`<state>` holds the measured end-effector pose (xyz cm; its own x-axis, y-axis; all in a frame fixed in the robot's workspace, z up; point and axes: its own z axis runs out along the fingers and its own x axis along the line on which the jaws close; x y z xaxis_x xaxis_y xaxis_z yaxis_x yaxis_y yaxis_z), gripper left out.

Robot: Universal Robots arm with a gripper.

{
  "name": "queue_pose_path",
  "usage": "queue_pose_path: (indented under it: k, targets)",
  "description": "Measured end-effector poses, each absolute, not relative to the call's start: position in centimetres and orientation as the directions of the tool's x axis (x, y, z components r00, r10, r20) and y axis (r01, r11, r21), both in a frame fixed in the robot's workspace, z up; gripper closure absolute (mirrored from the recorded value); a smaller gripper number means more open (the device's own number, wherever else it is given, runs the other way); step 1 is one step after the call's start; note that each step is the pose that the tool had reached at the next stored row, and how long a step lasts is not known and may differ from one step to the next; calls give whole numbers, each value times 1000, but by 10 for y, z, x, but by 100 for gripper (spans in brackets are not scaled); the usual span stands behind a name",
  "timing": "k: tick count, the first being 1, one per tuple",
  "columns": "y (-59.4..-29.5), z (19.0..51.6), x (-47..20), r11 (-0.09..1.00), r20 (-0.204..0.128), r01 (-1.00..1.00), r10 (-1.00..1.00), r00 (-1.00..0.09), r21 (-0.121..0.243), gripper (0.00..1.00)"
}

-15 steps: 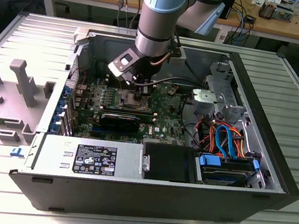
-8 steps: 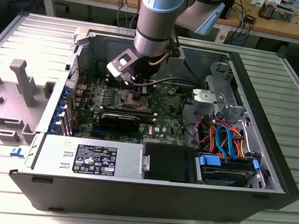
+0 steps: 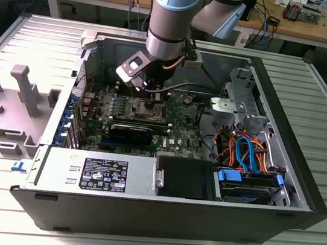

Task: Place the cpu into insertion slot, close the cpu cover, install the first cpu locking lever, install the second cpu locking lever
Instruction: 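Close the cpu cover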

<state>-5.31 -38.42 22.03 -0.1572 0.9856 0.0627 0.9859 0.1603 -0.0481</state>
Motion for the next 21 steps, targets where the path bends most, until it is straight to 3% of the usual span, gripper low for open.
queue_pose_path:
  k: [21]
  targets:
    - [-384,207,-77,160,62,986,986,-158,-42,89]
